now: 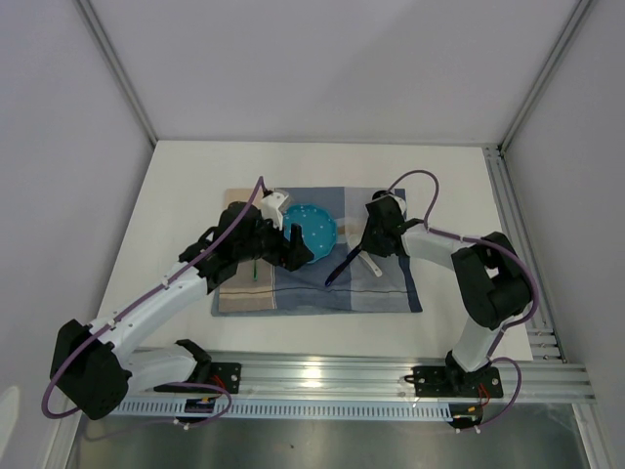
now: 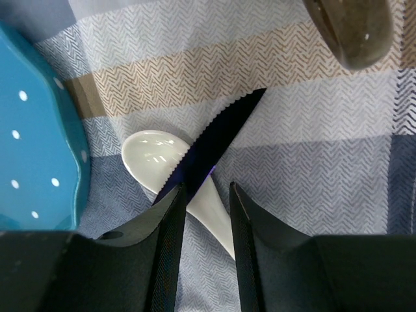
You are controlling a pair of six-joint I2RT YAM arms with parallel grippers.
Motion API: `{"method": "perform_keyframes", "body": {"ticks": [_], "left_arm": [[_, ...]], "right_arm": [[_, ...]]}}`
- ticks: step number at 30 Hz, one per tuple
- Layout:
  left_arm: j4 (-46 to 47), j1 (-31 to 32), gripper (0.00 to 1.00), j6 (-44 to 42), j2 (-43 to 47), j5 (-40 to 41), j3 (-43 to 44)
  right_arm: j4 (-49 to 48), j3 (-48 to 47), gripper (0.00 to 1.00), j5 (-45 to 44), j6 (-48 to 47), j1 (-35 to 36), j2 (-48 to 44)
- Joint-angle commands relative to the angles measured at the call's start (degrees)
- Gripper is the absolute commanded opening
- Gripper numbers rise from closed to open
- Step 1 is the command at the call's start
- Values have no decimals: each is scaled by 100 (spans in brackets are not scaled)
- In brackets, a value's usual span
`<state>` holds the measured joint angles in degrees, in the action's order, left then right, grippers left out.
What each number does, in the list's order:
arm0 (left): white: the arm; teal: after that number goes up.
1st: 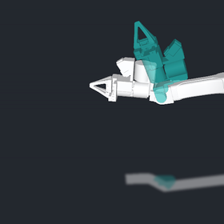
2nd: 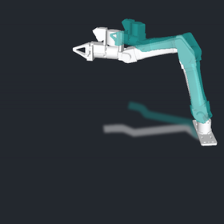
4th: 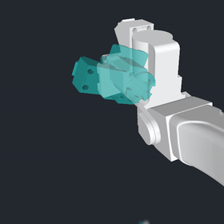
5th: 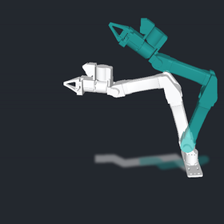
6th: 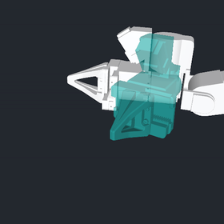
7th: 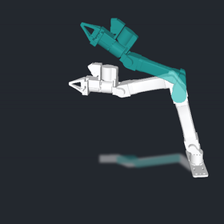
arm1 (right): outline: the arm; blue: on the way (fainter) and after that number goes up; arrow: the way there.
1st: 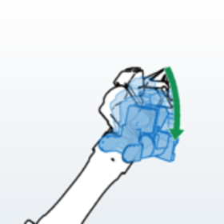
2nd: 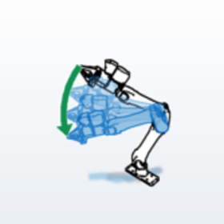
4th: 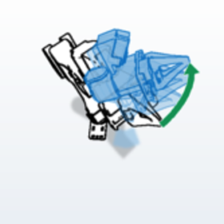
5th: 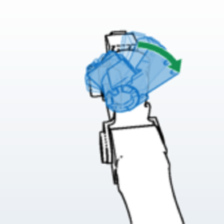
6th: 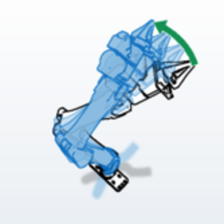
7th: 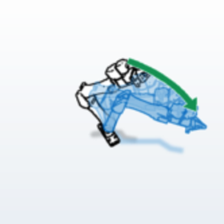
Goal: Set the dinner table for one person
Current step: Pick up the knife with the napkin.
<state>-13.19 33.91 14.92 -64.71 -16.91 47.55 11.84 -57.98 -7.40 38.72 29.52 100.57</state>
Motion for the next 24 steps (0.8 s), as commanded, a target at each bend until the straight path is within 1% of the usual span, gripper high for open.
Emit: {"method": "perform_keyframes", "body": {"ticks": [1,6,9,13,18,21,24], "left_arm": [[-8,37,82,-112,186,-76,35],[-17,54,81,-121,178,-76,53],[-8,63,82,-121,169,-93,53],[9,63,82,-129,160,-102,44],[53,63,82,-129,143,-129,35],[53,63,82,-138,125,-146,26],[53,72,82,-130,125,-155,18]], "right_arm": [[-287,102,37,186,232,-69,59],[-349,137,36,309,312,-113,-2],[-226,76,36,64,207,-34,-169],[169,-161,37,-419,-4,133,-284],[416,-398,37,-955,-224,370,-319],[425,-399,38,-1027,-225,467,-354],[355,-364,38,-896,-190,458,-363]]}}
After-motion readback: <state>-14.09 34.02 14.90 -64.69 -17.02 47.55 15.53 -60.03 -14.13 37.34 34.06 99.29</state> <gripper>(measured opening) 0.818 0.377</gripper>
